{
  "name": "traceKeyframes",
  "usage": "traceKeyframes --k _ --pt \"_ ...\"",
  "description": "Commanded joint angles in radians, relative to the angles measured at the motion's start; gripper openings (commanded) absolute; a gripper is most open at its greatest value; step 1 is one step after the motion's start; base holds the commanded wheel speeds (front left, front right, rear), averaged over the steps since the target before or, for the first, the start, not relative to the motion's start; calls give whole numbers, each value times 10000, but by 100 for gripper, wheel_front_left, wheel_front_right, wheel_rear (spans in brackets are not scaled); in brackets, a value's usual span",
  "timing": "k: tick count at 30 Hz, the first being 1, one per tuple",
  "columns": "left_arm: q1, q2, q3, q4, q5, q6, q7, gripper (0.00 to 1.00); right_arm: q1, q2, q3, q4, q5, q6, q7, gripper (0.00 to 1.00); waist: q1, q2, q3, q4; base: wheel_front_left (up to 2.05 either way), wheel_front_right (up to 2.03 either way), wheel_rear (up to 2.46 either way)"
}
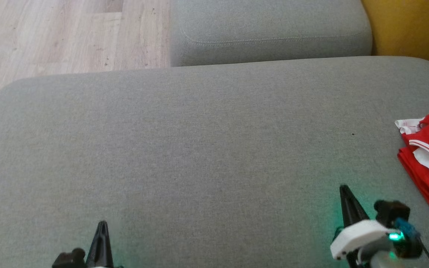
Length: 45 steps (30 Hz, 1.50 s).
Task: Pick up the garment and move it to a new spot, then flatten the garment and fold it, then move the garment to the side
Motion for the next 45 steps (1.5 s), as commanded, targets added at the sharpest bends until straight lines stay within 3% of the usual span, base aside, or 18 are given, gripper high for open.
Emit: traceKeyframes --k 1,45 --pt "-310 5 88 -262 -255 -28 48 0 -450 -12 -81 -308 296 0 66 0 0 0 3 -2 0 0 0" --pt "-729 25 650 -1034 -4948 -412 1251 0 -175 -26 -498 -1759 5267 -3 1291 0 0 0 64 -42 0 0 0"
